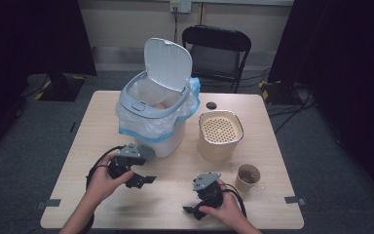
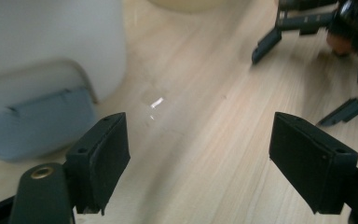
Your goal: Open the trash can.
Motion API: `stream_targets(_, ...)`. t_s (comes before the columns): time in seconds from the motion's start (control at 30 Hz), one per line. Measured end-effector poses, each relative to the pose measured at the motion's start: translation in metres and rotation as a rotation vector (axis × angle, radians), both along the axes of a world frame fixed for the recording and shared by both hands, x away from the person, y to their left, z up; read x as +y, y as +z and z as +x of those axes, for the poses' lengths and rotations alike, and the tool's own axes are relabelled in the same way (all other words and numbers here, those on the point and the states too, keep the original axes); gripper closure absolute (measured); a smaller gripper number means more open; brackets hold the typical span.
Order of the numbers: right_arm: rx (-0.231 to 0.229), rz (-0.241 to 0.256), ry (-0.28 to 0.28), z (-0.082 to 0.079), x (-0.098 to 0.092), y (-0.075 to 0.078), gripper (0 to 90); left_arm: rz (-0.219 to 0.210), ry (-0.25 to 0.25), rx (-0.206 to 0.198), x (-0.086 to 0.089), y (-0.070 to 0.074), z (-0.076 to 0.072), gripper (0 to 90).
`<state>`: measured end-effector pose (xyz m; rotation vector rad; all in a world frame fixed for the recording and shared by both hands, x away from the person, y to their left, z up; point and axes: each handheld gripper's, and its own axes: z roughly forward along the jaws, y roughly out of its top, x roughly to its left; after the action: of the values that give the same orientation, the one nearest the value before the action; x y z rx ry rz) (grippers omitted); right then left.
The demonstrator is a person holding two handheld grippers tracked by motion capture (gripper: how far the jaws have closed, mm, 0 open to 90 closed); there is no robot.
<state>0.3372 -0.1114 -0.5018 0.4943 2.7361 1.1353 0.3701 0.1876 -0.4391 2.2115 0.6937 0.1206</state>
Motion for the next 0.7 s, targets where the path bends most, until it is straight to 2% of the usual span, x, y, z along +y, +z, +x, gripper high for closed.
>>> stream_targets(0.1, 0.0, 0.001, 0.004, 0.0, -0.001, 0.0, 1.2, -0.002, -0.012, -0.001, -0.002, -0.008, -0.002, 19.7)
stream_targets(0.13, -0.003, 0.008, 0.006, 0.001, -0.002, 0.001, 6.0, -0.005, -0.021, -0.01, -0.004, -0.015, -0.003, 19.7)
stream_targets(0.23, -0.005, 0.017, 0.01, 0.001, -0.004, 0.003, 14.9, 0.008, -0.046, -0.003, -0.007, -0.025, -0.005, 19.8)
stream_targets(0.33, -0.008, 0.01, 0.021, 0.001, -0.006, 0.004, 14.8, 0.027, -0.058, -0.003, -0.009, -0.029, -0.007, 19.8)
stream_targets(0.47, -0.005, 0.005, 0.03, -0.001, -0.008, 0.004, 14.8, 0.038, -0.07, -0.023, -0.012, -0.035, -0.009, 20.3)
stream_targets(0.7, 0.001, 0.007, 0.036, -0.003, -0.012, 0.009, 14.8, 0.024, -0.075, -0.044, -0.011, -0.042, -0.011, 20.2)
